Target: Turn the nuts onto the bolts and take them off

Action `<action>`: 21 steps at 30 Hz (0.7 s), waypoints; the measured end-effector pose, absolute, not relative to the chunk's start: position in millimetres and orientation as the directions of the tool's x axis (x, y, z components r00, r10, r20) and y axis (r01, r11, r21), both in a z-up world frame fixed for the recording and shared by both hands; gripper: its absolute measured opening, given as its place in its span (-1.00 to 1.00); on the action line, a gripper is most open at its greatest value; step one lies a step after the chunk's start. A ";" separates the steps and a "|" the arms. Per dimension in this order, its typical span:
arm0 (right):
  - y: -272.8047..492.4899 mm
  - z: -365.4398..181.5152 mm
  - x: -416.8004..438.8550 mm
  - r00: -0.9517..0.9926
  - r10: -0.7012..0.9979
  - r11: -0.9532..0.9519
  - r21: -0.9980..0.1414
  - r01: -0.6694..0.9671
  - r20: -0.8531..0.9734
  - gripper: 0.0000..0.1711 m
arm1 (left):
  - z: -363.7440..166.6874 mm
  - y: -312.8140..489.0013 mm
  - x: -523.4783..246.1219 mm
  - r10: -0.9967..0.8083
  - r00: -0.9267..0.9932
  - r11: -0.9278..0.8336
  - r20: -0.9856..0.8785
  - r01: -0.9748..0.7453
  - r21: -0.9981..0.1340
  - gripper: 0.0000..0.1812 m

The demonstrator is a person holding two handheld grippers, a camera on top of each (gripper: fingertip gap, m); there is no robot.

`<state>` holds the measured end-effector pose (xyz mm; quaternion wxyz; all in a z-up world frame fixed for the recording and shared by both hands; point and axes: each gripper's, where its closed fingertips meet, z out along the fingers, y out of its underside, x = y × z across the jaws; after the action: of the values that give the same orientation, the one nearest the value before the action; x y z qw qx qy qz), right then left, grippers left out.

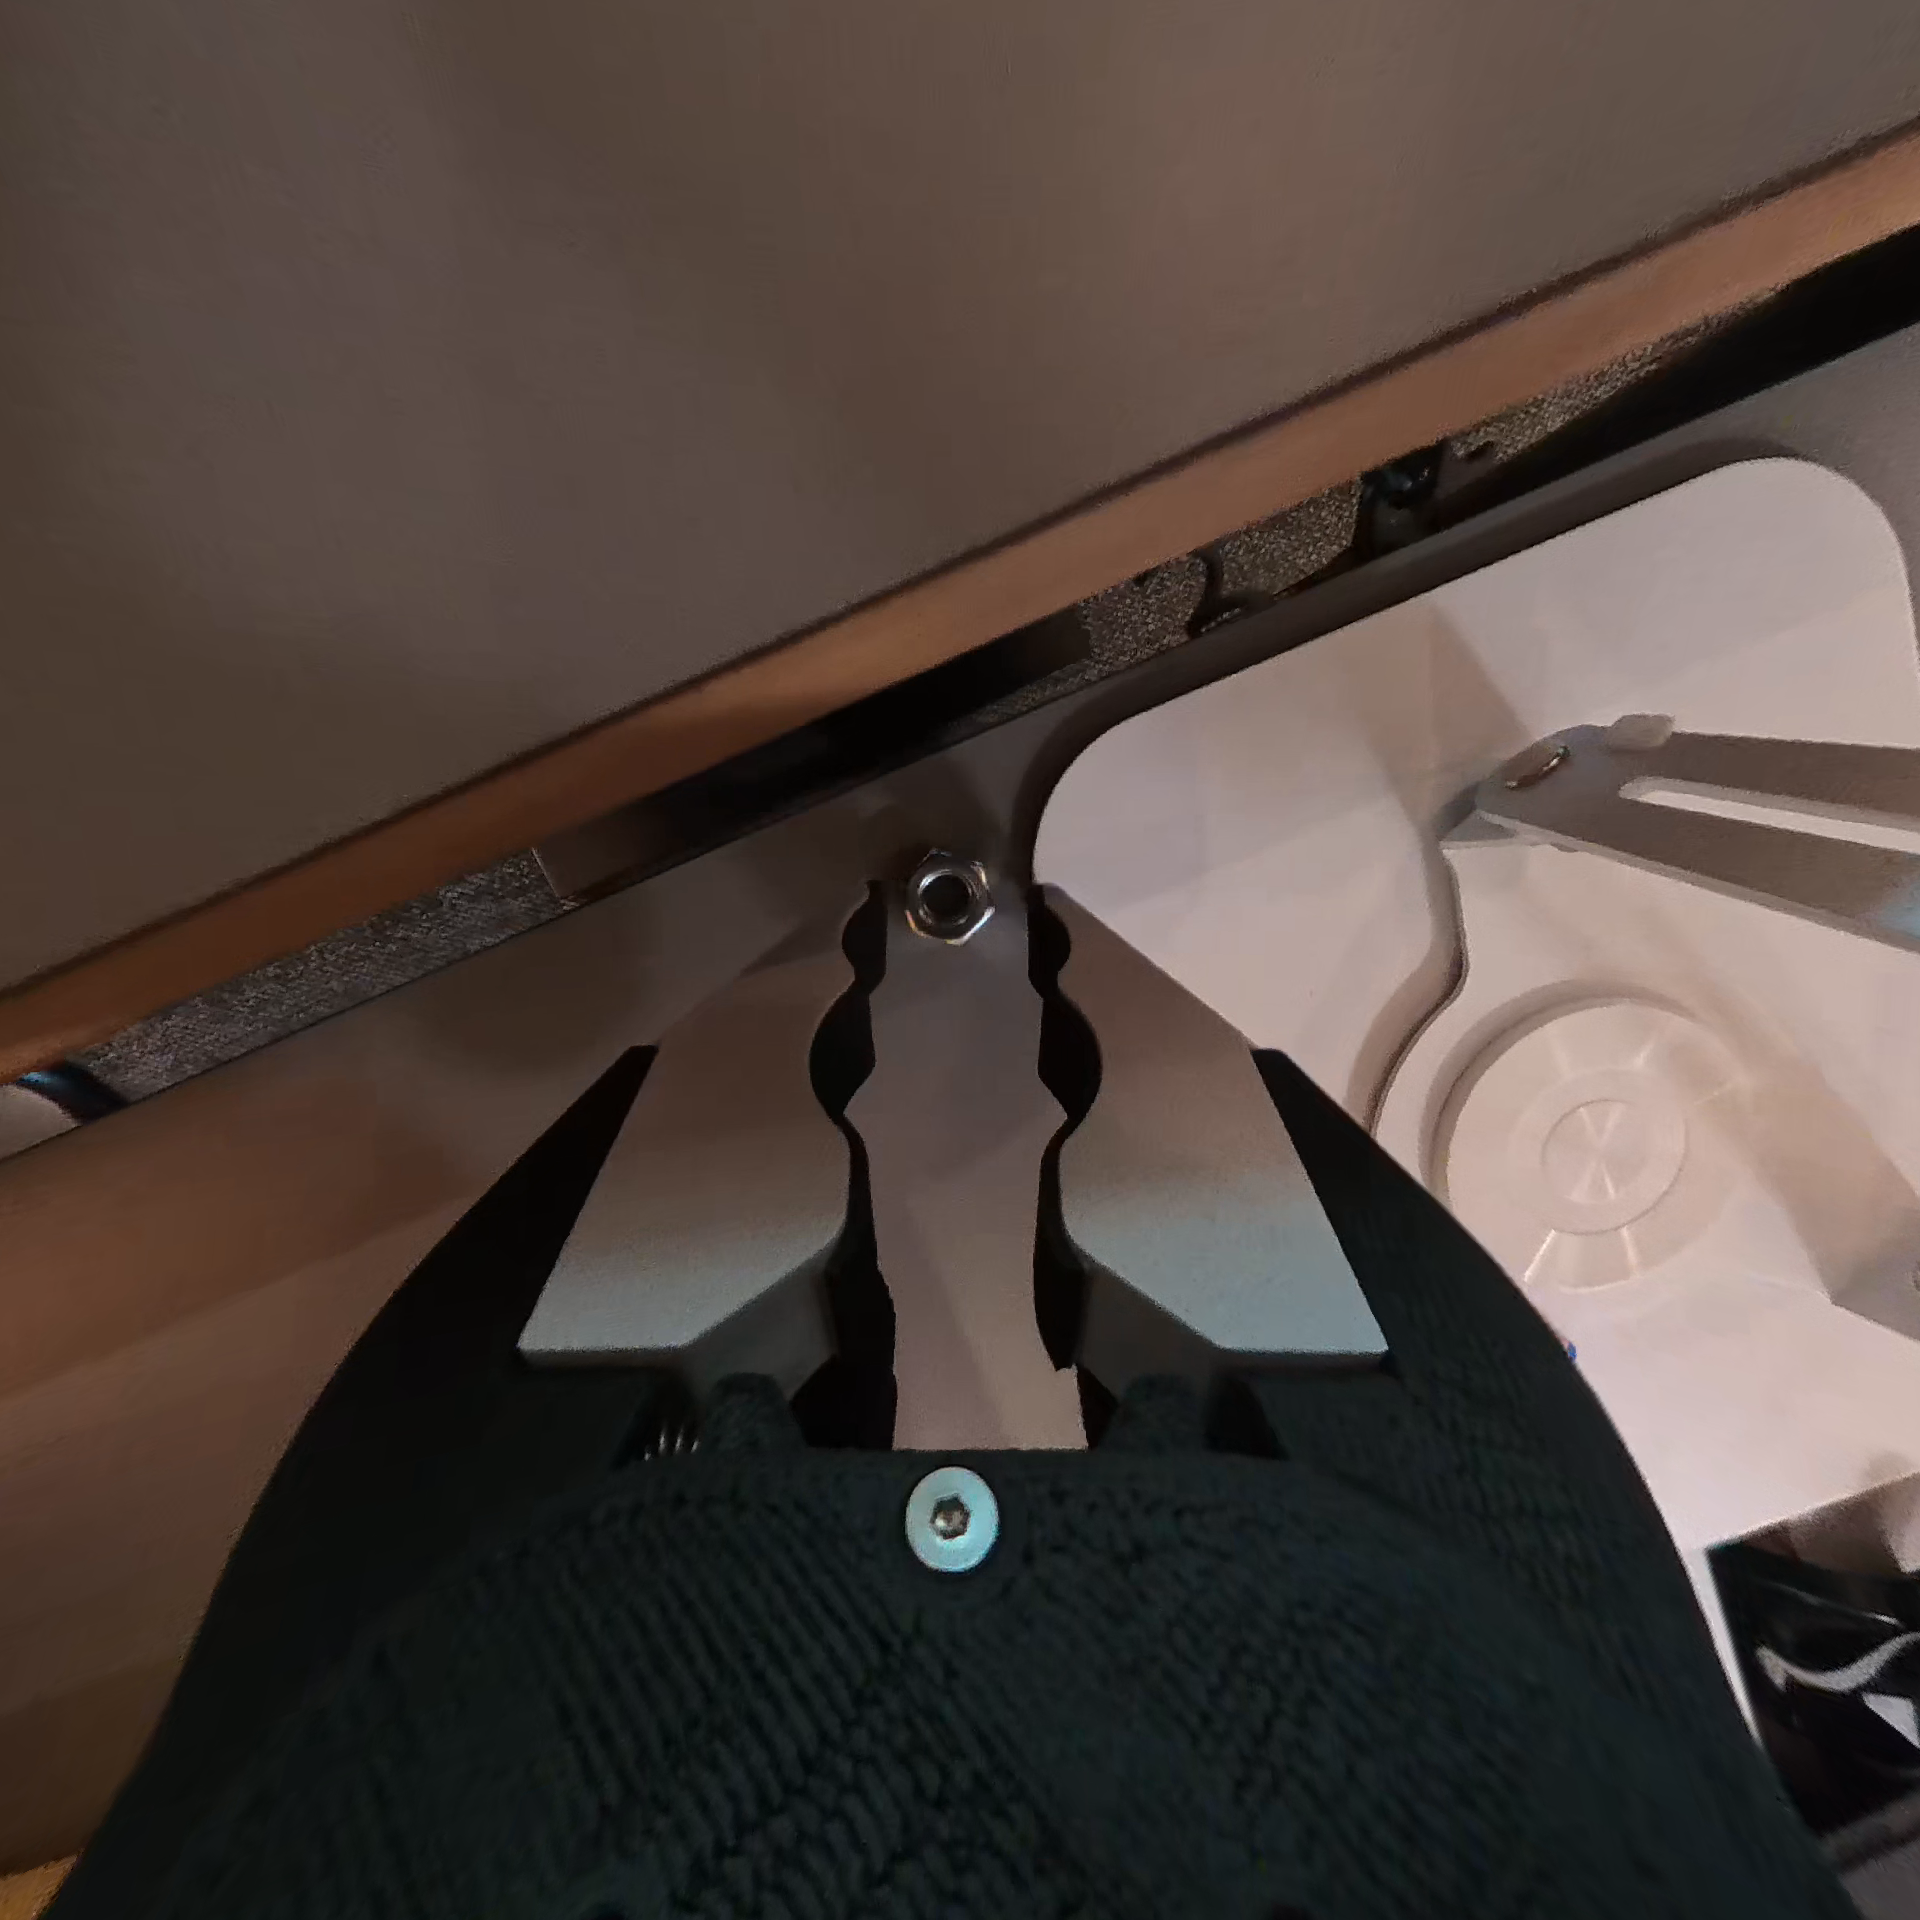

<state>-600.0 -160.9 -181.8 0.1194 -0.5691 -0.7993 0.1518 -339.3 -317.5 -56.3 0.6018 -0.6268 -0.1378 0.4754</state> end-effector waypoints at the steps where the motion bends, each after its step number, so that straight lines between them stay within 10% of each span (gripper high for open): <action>1: -160.9 -181.8 -600.9 -0.325 0.945 0.309 -0.382 0.871 0.023 -0.70 | -56.3 -317.5 -339.3 0.745 0.511 -0.237 -0.430 -0.399 -0.886 -0.83; 21: -166.4 -158.9 -565.8 -0.493 0.866 0.490 -0.344 0.801 0.084 -0.82 | -56.9 -317.5 -339.7 0.743 0.511 -0.242 -0.433 -0.399 -0.885 -0.83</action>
<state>-565.8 -166.4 -158.9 0.1240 -0.4878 -0.8542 0.1305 -339.7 -317.5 -56.9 0.6003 -0.6284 -0.1369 0.4754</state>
